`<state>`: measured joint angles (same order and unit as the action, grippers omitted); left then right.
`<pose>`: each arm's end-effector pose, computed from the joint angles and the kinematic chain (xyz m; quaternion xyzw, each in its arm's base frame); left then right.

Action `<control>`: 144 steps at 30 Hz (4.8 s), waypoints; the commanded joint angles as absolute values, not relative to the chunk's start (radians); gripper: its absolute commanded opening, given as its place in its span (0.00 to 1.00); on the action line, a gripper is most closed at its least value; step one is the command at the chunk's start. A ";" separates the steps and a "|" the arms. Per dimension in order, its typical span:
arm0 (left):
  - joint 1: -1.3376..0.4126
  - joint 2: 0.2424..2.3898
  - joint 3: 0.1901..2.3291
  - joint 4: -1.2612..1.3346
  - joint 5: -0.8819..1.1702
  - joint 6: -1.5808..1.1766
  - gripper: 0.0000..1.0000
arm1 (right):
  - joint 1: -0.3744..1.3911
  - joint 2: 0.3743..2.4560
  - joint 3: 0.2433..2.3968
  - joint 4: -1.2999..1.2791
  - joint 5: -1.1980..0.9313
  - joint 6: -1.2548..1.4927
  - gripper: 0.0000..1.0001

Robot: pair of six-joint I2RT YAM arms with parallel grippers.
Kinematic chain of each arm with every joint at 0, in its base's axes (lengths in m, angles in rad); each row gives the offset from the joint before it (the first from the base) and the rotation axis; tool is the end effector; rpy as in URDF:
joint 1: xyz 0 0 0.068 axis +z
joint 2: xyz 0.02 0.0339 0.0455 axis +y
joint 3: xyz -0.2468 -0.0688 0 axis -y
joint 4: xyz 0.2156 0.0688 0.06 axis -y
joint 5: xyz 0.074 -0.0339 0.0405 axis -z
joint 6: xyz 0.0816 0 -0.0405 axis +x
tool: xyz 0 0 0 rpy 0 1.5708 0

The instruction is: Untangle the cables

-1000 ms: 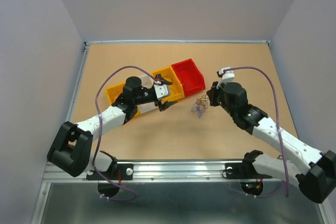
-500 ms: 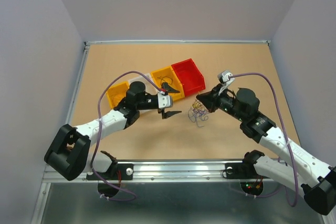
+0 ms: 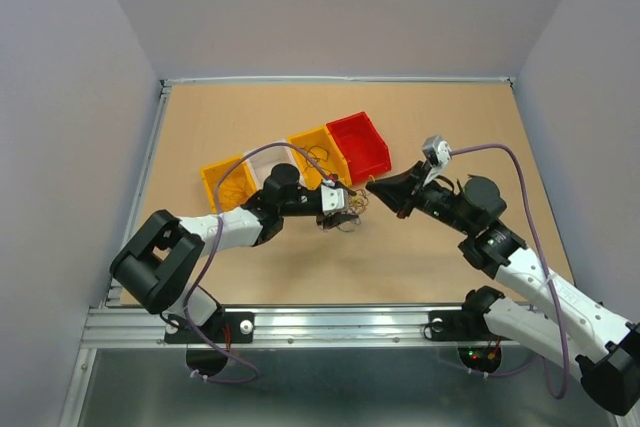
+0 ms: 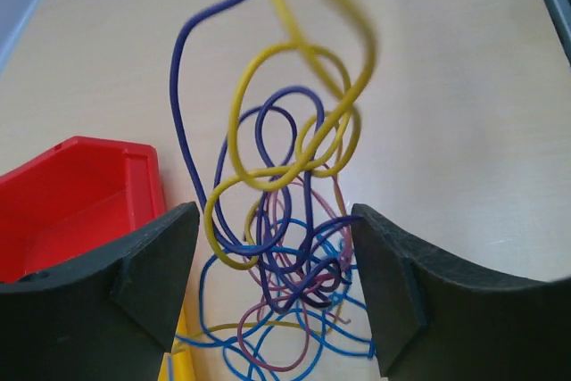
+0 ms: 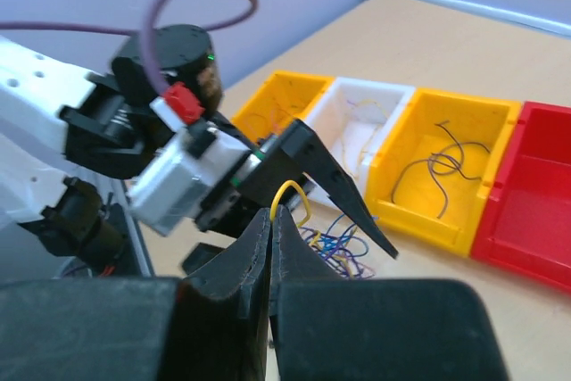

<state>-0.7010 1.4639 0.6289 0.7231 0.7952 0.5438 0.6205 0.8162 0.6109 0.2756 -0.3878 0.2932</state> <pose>0.2017 -0.2465 0.2247 0.6104 0.4080 -0.3360 0.5899 0.1638 0.1550 0.3186 -0.2481 0.6371 0.4345 0.5862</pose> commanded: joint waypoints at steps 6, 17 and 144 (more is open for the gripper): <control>-0.715 1.516 0.655 0.825 0.701 0.515 0.10 | 0.618 0.643 0.581 0.440 -0.333 0.371 0.01; -0.811 1.594 0.698 0.649 0.665 0.681 0.00 | 0.618 0.233 0.650 0.325 0.062 0.301 0.01; -0.566 1.244 0.590 0.793 0.488 0.590 0.80 | 0.784 1.214 0.988 0.046 0.611 0.258 0.81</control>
<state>-0.4995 1.2205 0.5175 0.9485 0.3065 0.3420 0.7868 1.4014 1.1130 -0.0151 0.2790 0.1898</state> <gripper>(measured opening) 0.797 0.803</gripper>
